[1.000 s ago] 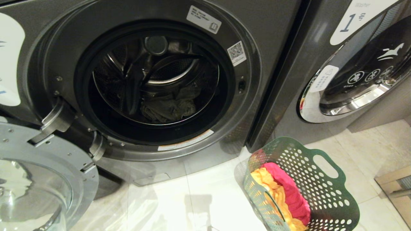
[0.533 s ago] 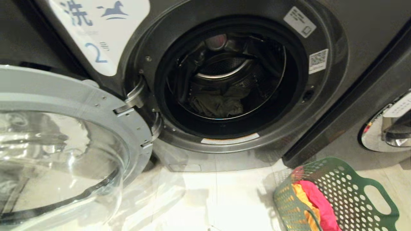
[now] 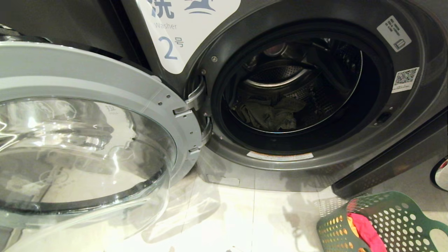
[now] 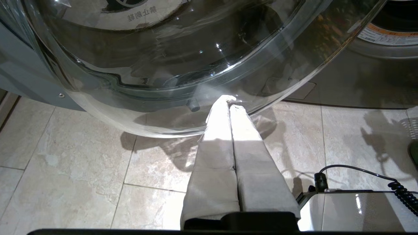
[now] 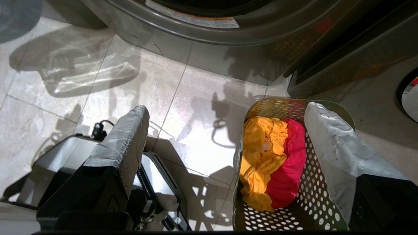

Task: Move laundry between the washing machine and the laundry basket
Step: Pick a cloth and place it into the basket

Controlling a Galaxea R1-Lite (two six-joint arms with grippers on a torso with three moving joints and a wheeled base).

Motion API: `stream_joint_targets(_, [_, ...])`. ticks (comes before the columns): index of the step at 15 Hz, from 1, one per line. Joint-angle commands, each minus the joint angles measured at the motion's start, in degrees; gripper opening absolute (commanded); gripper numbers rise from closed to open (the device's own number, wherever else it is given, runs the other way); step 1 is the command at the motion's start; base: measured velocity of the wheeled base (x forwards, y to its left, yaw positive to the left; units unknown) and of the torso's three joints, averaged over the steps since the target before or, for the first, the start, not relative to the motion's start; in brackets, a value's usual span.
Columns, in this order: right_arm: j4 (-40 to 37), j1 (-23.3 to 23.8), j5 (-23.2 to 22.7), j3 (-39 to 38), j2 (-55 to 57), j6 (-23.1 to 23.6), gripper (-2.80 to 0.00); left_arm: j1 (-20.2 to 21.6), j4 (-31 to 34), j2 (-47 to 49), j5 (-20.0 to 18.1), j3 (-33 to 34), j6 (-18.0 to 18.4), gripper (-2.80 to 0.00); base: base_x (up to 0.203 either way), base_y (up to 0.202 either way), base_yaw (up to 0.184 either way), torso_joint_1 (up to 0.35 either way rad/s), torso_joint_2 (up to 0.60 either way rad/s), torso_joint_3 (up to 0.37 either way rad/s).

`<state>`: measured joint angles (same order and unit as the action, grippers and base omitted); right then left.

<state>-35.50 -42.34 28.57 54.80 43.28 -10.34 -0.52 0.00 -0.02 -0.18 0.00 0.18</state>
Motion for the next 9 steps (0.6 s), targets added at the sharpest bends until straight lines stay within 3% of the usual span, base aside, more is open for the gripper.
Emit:
stream_joint_targets(1, [-2.4, -0.1, 0.2, -1.1, 1.1, -0.1, 0.00, 0.0, 0.0, 0.0, 0.0, 0.0, 0.0, -2.80, 0.000, 0.000, 0.000, 0.000, 0.00, 0.000])
stream_joint_targets(3, [-7.2, -0.2, -0.1, -1.0, 1.6, -2.6, 0.00, 0.0, 0.0, 0.0, 0.0, 0.0, 0.0, -2.80, 0.000, 0.000, 0.000, 0.000, 0.00, 0.000])
stream_joint_targets(6, [-7.5, -1.4, -0.4, -3.6, 4.5, -4.9, 0.00, 0.0, 0.0, 0.0, 0.0, 0.0, 0.0, -2.80, 0.000, 0.000, 0.000, 0.000, 0.00, 0.000])
stream_joint_targets(7, [-6.2, -1.8, -0.7, -4.1, 6.4, -5.1, 0.00, 0.0, 0.0, 0.0, 0.0, 0.0, 0.0, -2.80, 0.000, 0.000, 0.000, 0.000, 0.00, 0.000])
stream_joint_targets(9, [4.4, -2.8, -1.8, -6.6, 11.7, -5.5, 0.00, 0.0, 0.0, 0.0, 0.0, 0.0, 0.0, -2.80, 0.000, 0.000, 0.000, 0.000, 0.00, 0.000])
